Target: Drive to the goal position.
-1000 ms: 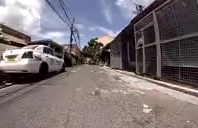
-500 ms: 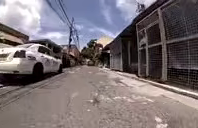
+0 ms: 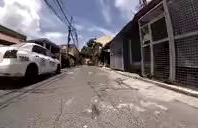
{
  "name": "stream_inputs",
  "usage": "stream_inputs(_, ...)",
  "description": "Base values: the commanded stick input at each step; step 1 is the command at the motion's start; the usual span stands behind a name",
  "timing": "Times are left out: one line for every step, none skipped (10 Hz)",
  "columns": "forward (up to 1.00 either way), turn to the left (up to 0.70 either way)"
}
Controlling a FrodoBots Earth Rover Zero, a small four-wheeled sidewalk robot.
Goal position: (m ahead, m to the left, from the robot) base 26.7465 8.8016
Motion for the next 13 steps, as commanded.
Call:
stream_inputs(0.7,0.0)
stream_inputs(0.7,0.0)
stream_inputs(0.7,0.0)
stream_inputs(0.7,0.0)
stream_inputs(0.7,0.0)
stream_inputs(0.7,0.02)
stream_inputs(0.7,0.08)
stream_inputs(0.7,0.3)
stream_inputs(0.7,0.25)
stream_inputs(0.7,0.0)
stream_inputs(0.7,0.0)
stream_inputs(0.7,0.0)
stream_inputs(0.7,0.0)
